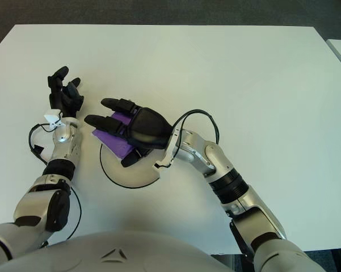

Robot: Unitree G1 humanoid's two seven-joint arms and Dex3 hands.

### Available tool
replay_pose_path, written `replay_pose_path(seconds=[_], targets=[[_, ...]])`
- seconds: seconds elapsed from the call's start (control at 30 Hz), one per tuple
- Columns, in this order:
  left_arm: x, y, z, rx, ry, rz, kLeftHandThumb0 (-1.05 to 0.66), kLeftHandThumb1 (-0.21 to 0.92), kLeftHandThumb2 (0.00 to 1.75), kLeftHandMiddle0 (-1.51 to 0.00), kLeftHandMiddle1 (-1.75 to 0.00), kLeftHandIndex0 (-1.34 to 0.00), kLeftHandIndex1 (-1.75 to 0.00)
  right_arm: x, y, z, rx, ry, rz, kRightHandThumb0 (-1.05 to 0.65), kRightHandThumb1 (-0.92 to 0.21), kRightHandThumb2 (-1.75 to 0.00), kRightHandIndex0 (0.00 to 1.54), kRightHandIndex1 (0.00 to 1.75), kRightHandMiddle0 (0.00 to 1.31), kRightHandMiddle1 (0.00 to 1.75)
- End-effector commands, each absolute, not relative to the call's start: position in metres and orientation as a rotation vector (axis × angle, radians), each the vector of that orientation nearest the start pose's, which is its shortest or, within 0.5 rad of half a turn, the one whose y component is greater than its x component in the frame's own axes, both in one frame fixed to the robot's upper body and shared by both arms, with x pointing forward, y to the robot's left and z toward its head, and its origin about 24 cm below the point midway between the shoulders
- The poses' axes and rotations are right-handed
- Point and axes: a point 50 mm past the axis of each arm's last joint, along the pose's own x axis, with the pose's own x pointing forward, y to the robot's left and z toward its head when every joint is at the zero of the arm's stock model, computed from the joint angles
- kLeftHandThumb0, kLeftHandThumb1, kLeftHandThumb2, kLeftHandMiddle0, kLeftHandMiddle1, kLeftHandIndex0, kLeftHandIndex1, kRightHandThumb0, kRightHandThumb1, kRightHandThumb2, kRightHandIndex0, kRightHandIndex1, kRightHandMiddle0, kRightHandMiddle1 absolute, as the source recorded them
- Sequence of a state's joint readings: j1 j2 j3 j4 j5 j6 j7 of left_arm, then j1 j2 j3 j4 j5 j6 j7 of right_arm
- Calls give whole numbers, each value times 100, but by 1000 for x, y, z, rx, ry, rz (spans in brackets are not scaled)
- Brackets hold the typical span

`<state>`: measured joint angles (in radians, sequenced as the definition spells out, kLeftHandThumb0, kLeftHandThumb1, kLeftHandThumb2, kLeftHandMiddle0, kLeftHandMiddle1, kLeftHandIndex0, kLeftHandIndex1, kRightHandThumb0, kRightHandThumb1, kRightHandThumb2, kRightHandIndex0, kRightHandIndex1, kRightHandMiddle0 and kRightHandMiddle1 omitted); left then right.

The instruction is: Put the tissue paper into the plate.

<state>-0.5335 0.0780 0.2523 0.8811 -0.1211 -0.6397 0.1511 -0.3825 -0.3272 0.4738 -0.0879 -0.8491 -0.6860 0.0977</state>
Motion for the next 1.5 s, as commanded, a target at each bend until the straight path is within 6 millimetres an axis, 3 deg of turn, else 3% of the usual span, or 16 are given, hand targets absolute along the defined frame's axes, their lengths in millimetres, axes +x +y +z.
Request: replay_pose_path(seconds=[0.0, 0.67, 0.93, 1.23, 1.47], targets=[[286, 200, -38, -150, 140, 353, -64, 92, 56, -23, -90, 0, -97, 227, -32, 134, -1179, -1146, 870, -91, -92, -86, 0, 0, 0, 0], [274, 191, -46, -103, 121, 377, -72, 92, 50, -22, -108, 0, -111, 224, -35, 139, -1154, -1180, 823, -96, -92, -89, 0, 0, 0, 0], [286, 186, -38, -94, 120, 396, -72, 92, 41, -23, -123, 0, -113, 225, -38, 142, -1159, -1196, 767, -95, -92, -89, 0, 0, 0, 0], [301, 190, -37, -63, 245, 403, -71, 91, 36, -22, -126, 0, -105, 226, -43, 149, -1143, -1204, 733, -98, -92, -88, 0, 0, 0, 0], [264, 182, -59, -45, 231, 585, -77, 92, 32, -22, -124, 0, -107, 225, -47, 156, -1074, -1179, 744, -101, -92, -87, 0, 0, 0, 0]])
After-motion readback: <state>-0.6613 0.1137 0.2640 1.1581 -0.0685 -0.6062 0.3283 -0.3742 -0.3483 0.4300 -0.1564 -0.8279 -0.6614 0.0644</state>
